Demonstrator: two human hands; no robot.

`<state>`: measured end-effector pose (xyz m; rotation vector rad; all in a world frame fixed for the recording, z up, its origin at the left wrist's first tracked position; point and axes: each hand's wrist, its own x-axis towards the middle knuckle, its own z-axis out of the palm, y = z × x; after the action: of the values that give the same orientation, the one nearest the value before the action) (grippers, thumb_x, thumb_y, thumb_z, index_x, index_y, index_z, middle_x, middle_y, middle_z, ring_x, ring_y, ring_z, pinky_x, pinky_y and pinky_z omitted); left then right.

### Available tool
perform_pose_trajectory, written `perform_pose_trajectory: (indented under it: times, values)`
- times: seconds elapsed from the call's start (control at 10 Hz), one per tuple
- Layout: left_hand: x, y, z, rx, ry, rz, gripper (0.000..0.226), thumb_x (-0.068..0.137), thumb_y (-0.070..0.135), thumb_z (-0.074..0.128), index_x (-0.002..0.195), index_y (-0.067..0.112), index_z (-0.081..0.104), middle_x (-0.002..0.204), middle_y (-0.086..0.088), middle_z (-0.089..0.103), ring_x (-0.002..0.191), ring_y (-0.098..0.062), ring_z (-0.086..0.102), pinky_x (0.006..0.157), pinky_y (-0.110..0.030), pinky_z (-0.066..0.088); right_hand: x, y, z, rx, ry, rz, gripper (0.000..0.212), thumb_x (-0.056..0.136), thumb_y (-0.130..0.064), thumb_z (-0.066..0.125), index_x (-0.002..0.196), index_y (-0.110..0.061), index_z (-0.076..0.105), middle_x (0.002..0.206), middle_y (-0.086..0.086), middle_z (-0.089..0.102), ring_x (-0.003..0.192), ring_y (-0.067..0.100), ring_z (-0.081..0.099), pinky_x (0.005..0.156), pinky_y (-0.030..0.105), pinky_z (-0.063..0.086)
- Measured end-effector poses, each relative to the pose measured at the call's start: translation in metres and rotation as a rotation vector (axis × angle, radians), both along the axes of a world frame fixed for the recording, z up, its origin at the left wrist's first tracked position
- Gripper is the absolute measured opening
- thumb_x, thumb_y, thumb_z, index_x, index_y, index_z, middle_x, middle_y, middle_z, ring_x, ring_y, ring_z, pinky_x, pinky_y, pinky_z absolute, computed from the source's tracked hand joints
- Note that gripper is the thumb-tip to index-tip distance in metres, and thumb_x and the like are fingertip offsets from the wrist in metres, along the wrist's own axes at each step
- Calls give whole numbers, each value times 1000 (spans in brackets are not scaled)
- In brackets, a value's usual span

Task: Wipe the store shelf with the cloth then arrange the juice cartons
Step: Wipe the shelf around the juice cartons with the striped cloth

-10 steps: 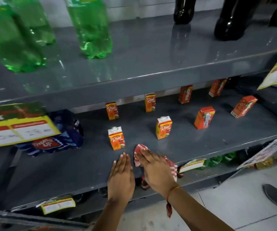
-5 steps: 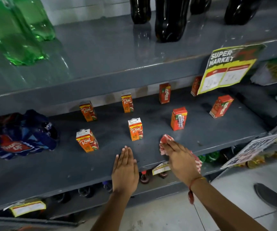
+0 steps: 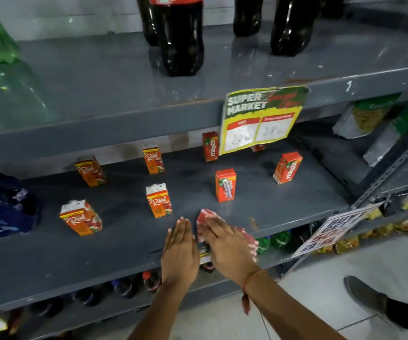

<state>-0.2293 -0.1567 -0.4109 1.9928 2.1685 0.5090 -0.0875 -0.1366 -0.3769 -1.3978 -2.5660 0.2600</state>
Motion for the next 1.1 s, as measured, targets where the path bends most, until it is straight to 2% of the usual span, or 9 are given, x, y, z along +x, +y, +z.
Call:
perform_pose_trajectory:
  times: [0.1, 0.2, 0.3, 0.5, 0.6, 0.9, 1.0, 1.1]
  values:
    - [14, 15, -2, -8, 15, 37, 51, 99, 19, 27, 147, 4, 17, 158, -11, 17, 147, -19, 11, 118, -30, -1, 15, 11, -6, 2, -6, -39, 58, 71, -19, 65, 129, -19, 63, 139, 2, 60, 125, 23, 59, 92, 36, 53]
    - [32, 29, 1, -9, -7, 102, 51, 100, 20, 26, 147, 3, 18, 158, -12, 17, 147, -20, 12, 119, -32, 3, 40, 25, -9, -32, 9, -101, 57, 80, -20, 56, 136, -19, 55, 147, 3, 52, 131, 26, 53, 101, 41, 46]
    - [45, 42, 3, -23, 2, 158, 52, 99, 20, 27, 146, 1, 17, 158, -14, 17, 147, -22, 13, 119, -34, 4, 71, 39, -11, -60, -19, -150, 61, 86, -22, 47, 147, -19, 40, 158, 1, 36, 143, 26, 37, 111, 44, 36]
    - [50, 59, 0, -41, 31, 183, 54, 99, 23, 27, 146, -1, 17, 158, -15, 17, 146, -23, 12, 120, -36, 6, 127, 60, -7, -95, -100, -271, 71, 85, -19, 53, 152, -19, 29, 162, 1, 27, 146, 26, 29, 112, 42, 32]
    - [49, 65, -3, -50, 60, 180, 54, 99, 25, 27, 146, -1, 16, 157, -16, 18, 146, -24, 13, 120, -37, 8, 156, 67, -4, -94, -146, -338, 74, 85, -18, 52, 154, -19, 24, 163, 3, 23, 143, 29, 31, 111, 43, 33]
    - [51, 72, -3, -48, 92, 178, 54, 99, 25, 26, 146, -1, 17, 157, -17, 19, 146, -25, 13, 121, -40, 10, 255, 53, 11, -39, -274, -573, 57, 87, -9, 45, 143, -18, 42, 154, 5, 38, 120, 32, 47, 102, 40, 45]
    - [52, 72, -1, -47, 101, 163, 54, 99, 25, 27, 146, -1, 17, 157, -17, 18, 146, -25, 13, 121, -40, 10, 284, 40, 18, -45, -370, -620, 49, 87, -9, 43, 134, -23, 49, 142, 2, 51, 112, 32, 52, 90, 40, 53]
    - [51, 75, 0, -46, 105, 149, 55, 99, 26, 26, 146, 0, 16, 157, -16, 18, 146, -25, 12, 121, -40, 9, 290, 33, 24, -26, -418, -645, 49, 86, -10, 46, 133, -23, 50, 136, 3, 57, 108, 33, 55, 84, 40, 55]
